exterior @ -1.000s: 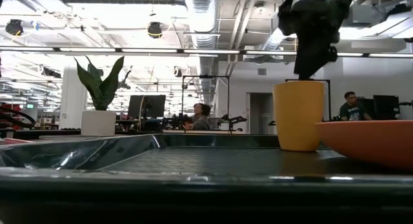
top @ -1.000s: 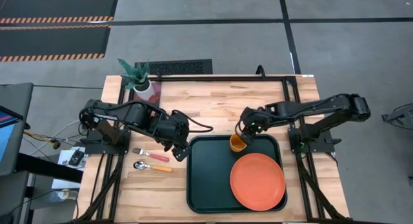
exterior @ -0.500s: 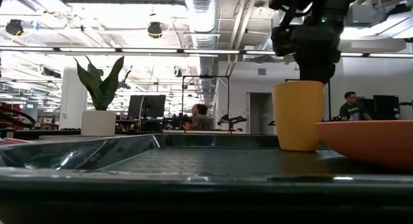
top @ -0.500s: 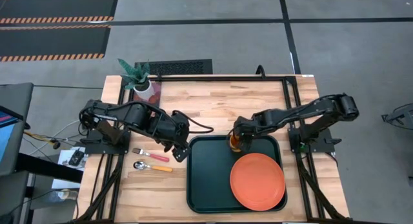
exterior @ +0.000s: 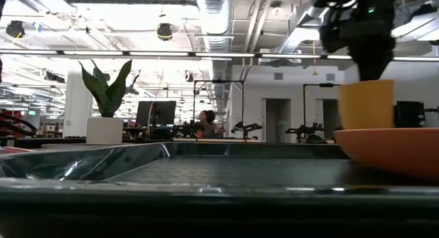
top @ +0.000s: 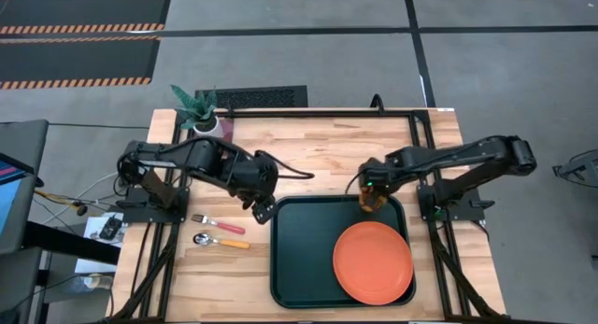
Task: Pick and place plate/cup/fork/spoon on tray
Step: Put the yellow cup above the orange plate on the black tray
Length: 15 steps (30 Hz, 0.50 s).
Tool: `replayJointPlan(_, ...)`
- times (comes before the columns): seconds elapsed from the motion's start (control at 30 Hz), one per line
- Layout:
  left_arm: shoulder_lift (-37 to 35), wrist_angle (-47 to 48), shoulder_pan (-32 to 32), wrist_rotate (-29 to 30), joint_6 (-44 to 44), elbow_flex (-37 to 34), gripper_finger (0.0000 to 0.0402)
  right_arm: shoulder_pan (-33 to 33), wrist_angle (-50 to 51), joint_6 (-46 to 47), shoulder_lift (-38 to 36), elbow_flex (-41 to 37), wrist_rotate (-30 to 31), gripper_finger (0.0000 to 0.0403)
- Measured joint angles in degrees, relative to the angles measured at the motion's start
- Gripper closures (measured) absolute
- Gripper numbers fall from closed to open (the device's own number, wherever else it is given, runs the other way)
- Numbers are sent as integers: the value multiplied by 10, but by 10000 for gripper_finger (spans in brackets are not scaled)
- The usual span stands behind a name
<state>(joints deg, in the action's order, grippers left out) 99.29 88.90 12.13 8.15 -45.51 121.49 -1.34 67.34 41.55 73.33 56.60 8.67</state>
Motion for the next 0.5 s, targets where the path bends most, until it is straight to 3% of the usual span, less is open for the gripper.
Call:
replayJointPlan(0.17,0,-10,-30,-15,56,0,162,-11,26,58,-59,-8,20,391)
replayJointPlan(0.5,0,-28,-72,-54,126,0,162,-100,19,233,-143,-110,5,387)
